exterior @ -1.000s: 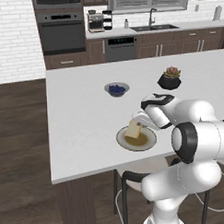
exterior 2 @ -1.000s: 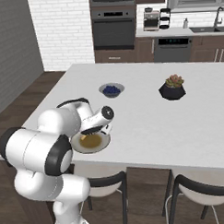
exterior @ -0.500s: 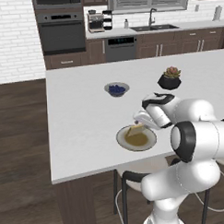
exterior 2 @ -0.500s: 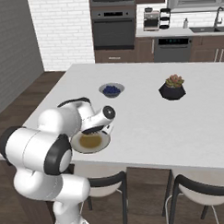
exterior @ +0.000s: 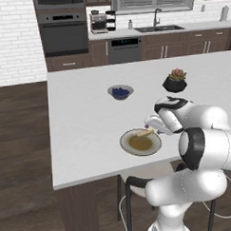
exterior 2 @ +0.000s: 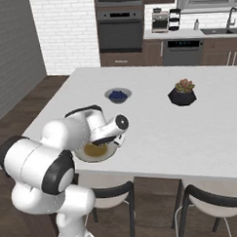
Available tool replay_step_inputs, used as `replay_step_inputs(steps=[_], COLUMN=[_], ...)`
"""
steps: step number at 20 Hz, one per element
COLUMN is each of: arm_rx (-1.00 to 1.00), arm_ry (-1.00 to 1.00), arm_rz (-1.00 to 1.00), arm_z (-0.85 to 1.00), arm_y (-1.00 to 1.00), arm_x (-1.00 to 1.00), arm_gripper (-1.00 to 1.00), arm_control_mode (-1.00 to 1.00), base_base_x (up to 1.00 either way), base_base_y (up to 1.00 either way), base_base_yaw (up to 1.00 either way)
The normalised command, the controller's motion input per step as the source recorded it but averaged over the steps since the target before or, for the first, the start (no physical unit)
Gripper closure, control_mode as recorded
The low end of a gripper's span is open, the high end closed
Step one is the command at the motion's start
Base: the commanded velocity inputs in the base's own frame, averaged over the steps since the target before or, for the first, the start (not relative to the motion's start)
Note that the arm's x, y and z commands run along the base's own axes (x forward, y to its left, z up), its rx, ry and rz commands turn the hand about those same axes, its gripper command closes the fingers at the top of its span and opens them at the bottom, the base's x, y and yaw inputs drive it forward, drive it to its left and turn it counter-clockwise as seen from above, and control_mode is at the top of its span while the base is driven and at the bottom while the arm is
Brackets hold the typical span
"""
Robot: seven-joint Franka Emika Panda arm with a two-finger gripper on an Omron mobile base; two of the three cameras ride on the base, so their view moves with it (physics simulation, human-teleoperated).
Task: Start the toaster. Once the lever pops up, take the bread to the plate on the dining counter.
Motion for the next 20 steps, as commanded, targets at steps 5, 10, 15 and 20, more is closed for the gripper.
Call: replay_step_inputs(steps=[5,10,15,20], arm_rx=[-0.02,-0.04,-0.06,-0.09], arm_ry=[0.03,0.07,0.08,0.09], arm_rz=[-0.09,-0.08,-0.03,0.00], arm_z=[0.42,0.65,0.67,0.58], arm_y=[-0.13,-0.02,0.00,0.00], arm_x=[-0.22,-0.10,-0.14,-0.35], arm_gripper=[-1.00,-1.00,-1.00,-1.00], arm_control_mode=[-1.00,-1.00,-1.00,-1.00], base_base_x=[0.00,0.00,0.00,0.00], base_base_y=[0.00,0.00,0.00,0.00], base_base_yaw=[0.00,0.00,0.00,0.00])
